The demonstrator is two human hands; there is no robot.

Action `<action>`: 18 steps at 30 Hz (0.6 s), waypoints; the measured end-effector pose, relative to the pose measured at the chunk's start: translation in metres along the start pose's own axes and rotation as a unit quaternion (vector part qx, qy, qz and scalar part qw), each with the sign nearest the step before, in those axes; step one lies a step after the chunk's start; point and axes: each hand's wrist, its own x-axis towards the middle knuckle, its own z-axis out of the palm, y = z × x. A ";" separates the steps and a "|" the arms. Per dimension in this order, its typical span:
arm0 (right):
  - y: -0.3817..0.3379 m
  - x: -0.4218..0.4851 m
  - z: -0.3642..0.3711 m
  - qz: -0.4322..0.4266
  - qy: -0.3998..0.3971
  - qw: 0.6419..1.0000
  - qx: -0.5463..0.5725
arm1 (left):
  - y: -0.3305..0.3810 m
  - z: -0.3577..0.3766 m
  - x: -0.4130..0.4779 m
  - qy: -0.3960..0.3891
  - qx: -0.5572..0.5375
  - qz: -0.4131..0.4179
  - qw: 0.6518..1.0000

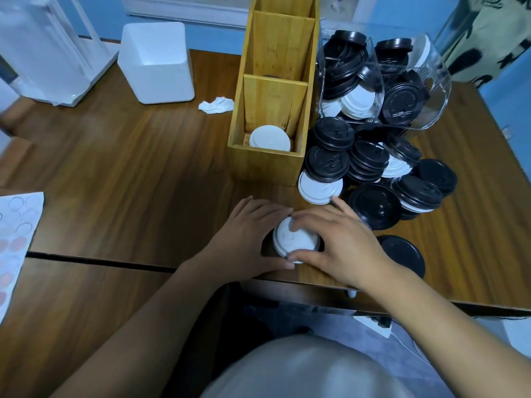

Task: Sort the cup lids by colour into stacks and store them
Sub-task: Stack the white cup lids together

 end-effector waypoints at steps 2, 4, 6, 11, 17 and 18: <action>0.000 0.002 -0.004 0.006 -0.019 1.000 -0.007 | 0.002 0.002 0.000 0.006 0.021 0.004 1.000; -0.001 0.001 -0.009 -0.004 -0.013 1.000 -0.015 | 0.005 0.004 0.000 0.014 0.042 0.008 0.999; 0.000 -0.001 -0.017 -0.005 0.030 0.999 -0.015 | 0.009 0.005 0.000 0.024 0.058 0.013 0.998; 0.024 0.008 -0.043 0.069 0.079 0.968 -0.228 | 0.010 -0.001 0.000 0.038 0.035 -0.014 0.999; 0.020 0.033 -0.039 0.072 0.044 0.941 -0.329 | -0.001 -0.014 -0.007 0.050 0.048 -0.061 0.996; 0.016 0.037 -0.039 0.067 0.039 0.940 -0.333 | -0.004 -0.017 -0.008 0.048 0.051 -0.066 0.995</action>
